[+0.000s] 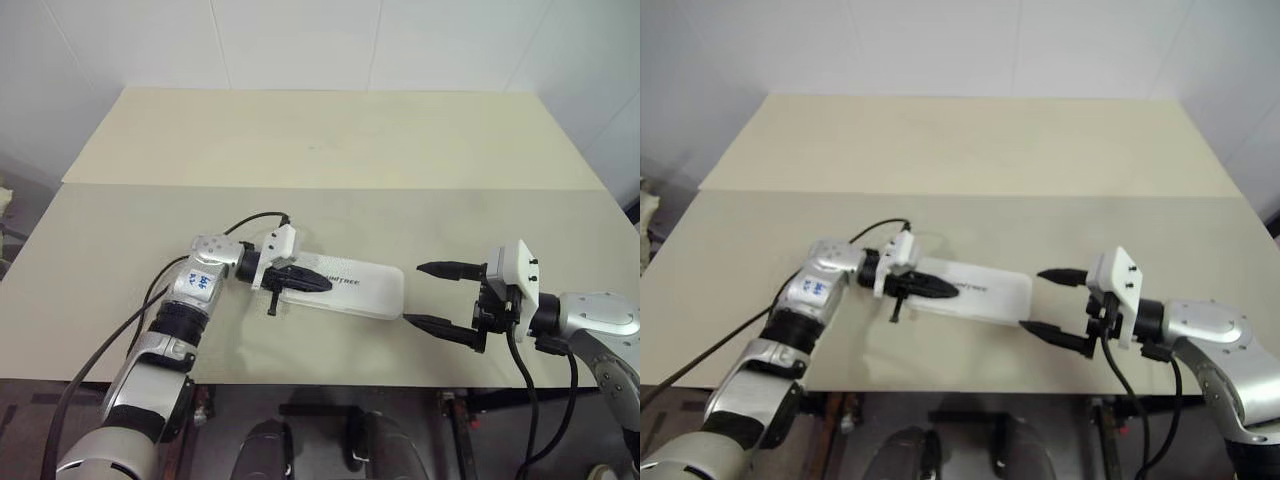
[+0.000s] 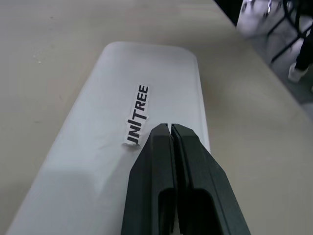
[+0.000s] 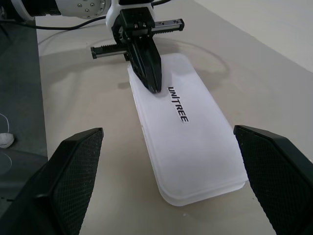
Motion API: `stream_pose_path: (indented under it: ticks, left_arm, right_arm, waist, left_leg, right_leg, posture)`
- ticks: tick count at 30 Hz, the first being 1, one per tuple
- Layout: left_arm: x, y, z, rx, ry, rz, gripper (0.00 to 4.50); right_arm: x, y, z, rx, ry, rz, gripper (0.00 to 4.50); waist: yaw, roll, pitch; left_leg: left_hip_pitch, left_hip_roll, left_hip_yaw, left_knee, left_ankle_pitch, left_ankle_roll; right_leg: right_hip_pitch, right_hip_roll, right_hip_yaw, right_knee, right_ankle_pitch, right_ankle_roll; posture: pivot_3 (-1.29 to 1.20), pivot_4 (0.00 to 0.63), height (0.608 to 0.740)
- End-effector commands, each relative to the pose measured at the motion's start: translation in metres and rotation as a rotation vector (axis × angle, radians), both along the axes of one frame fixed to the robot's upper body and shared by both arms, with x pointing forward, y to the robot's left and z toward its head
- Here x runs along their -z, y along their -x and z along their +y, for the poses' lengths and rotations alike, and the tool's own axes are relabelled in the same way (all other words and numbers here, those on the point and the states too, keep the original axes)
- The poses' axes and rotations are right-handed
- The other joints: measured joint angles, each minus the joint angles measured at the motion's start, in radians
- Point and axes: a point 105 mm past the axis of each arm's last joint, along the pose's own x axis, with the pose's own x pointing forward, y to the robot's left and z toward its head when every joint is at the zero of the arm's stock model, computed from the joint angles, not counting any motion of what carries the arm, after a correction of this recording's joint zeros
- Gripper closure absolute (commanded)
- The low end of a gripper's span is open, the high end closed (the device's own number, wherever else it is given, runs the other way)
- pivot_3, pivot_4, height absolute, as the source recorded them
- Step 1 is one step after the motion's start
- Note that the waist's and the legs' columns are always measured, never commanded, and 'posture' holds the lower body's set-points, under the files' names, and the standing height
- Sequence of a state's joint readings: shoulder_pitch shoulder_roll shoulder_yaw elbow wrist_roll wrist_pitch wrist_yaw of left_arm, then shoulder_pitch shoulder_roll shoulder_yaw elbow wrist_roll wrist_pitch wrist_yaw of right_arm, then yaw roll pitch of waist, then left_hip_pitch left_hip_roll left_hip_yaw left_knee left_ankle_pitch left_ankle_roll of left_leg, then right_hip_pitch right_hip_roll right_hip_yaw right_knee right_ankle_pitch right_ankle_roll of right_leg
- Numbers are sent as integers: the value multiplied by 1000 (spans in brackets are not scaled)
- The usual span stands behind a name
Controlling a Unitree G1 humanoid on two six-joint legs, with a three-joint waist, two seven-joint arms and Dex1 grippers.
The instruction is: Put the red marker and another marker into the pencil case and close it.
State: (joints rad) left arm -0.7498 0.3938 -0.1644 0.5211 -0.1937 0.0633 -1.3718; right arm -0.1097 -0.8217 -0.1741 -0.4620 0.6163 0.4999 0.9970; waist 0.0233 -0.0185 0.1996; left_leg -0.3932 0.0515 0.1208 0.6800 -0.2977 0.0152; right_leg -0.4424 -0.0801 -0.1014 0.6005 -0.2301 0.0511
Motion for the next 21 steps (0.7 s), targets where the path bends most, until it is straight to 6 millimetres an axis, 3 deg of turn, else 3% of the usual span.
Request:
stream_pose_path:
  ticks: [1, 3, 6, 14, 17, 21]
  left_arm:
    - [-28, -7, 18, -117, 178, 25, 4471]
    - [-40, -13, 36, -200, 238, 12, 4471]
    - [-57, -2, 57, -202, 313, -42, 4471]
    - [-64, 15, 84, -287, 296, -99, 4471]
    - [-63, 11, 103, -450, 234, -154, 3833]
    - [-64, 23, 102, -413, 248, -165, 2471]
  right_arm:
    - [-8, -4, -2, -13, -1, -40, 0]
    - [-9, -9, -3, -13, 0, -43, 0]
    - [-8, -13, -5, -11, 0, -46, 0]
    - [-12, -24, -21, 35, -5, -83, 0]
    - [-16, -27, -33, 85, -5, -112, 0]
    - [-21, -28, -48, 138, -4, -161, 0]
  waist:
    - [0, -1, 0]
    - [-3, -1, 1]
    - [-8, -1, 1]
    - [0, -1, 1]
    - [0, -1, 1]
    - [0, -1, 1]
  left_leg:
    - [-1, 0, 0, 0, 0, 0]
    - [-2, 0, 0, 1, 0, 0]
    - [-2, 0, 0, 0, 0, 0]
    - [-2, 0, 0, 1, -1, 0]
    - [-2, 0, 0, 0, -1, 0]
    - [-1, 0, 0, 0, -1, -1]
  right_leg:
    - [-1, 0, 0, 1, 0, 0]
    - [-2, 0, 0, 1, 0, 0]
    - [-3, 0, 0, 2, 0, 0]
    - [-3, -1, 0, 3, 0, 0]
    - [-2, -1, 0, 3, 0, 0]
    - [-2, -1, 0, 3, 0, 0]
  posture:
    - [0, 150, 740]
    - [0, 150, 740]
    - [0, 150, 740]
    - [0, 150, 740]
    - [0, 150, 740]
    - [0, 150, 740]
